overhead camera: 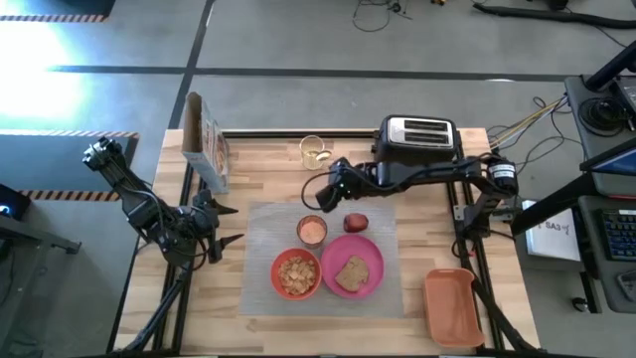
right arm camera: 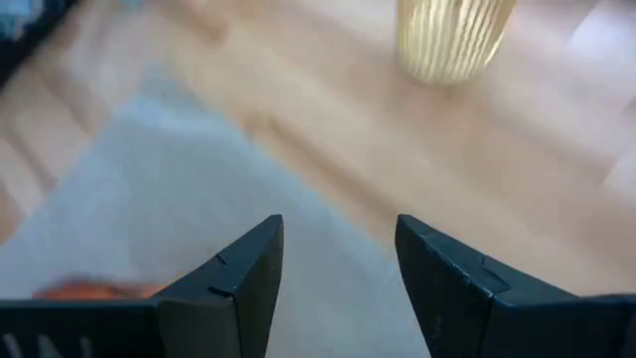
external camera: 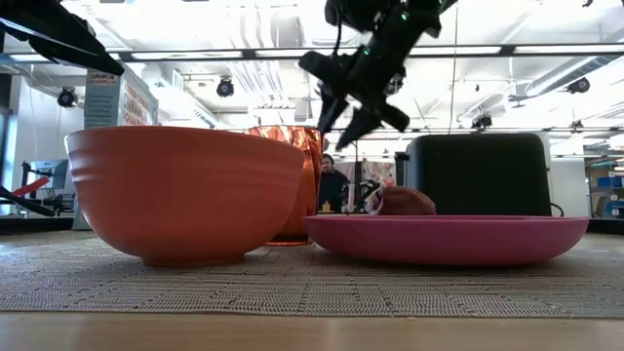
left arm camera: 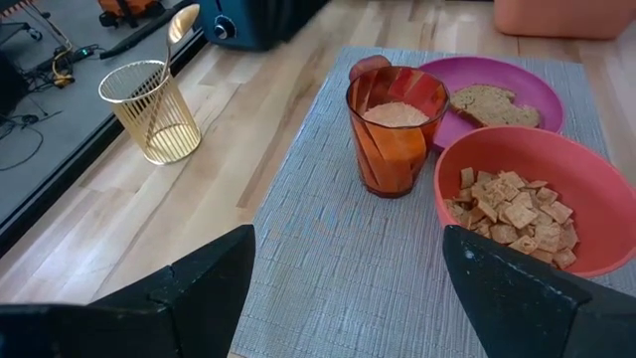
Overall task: Arrange a breakfast setting
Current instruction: Put the golden spoon to the left of the orange bowl on the gray mat
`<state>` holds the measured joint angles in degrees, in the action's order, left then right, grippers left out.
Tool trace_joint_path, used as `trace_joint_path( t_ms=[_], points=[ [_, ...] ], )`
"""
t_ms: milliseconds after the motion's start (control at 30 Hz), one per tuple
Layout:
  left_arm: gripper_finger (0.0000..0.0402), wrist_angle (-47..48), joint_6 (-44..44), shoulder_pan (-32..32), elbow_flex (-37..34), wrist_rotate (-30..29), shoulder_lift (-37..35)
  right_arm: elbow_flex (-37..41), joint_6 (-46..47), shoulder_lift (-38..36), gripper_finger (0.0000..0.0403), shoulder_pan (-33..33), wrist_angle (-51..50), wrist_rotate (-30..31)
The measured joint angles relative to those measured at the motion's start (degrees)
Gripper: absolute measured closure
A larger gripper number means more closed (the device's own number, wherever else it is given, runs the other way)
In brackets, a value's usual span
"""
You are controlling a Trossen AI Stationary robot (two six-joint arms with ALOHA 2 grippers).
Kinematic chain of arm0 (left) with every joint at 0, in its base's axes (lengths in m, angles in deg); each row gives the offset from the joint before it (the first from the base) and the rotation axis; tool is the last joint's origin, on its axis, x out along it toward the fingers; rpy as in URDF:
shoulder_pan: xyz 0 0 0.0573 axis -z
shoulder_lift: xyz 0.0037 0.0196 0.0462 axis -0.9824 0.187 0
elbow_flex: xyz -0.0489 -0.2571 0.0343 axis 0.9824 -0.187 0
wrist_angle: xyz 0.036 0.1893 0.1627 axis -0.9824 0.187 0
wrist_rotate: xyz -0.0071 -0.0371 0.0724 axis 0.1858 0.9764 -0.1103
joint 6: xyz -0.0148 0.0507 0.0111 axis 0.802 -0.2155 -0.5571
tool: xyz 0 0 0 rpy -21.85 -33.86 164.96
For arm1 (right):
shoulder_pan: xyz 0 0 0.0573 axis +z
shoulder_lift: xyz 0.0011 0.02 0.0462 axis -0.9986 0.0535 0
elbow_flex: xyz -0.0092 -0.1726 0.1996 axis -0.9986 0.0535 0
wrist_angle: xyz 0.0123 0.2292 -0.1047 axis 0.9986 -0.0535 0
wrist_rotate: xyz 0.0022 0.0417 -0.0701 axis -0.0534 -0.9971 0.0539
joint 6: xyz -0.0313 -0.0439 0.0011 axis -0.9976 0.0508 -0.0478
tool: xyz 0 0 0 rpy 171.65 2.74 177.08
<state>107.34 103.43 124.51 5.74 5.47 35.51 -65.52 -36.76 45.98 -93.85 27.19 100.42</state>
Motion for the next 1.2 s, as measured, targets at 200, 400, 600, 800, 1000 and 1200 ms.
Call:
trace_joint_path(
  t_ms=[200,400,600,800,1000,1200],
  points=[
    [0.0095,0.09,0.00,0.00,0.00,0.00,0.00,-2.90,-1.25,-0.04,0.0218,-0.33,0.11,13.44],
    [0.0095,2.39,0.02,0.00,0.00,0.00,-0.91,0.98,1.82,0.01,0.0218,-1.67,7.07,16.20],
    [0.0095,3.95,-0.17,-0.01,0.00,-0.07,-2.79,6.83,1.01,0.38,0.0218,-2.80,21.22,16.49],
    [0.0095,4.78,-0.20,-0.01,0.00,-0.22,-3.89,8.75,1.68,4.09,0.0218,-5.11,27.28,15.93],
    [0.0095,4.98,-0.18,-0.01,0.00,-1.53,-3.98,5.66,0.05,10.40,0.0218,-7.04,31.19,11.99],
    [0.0095,6.21,2.32,-0.01,0.00,-1.58,-4.34,2.05,-2.80,11.96,0.0218,-8.12,30.65,12.37]
  ],
)
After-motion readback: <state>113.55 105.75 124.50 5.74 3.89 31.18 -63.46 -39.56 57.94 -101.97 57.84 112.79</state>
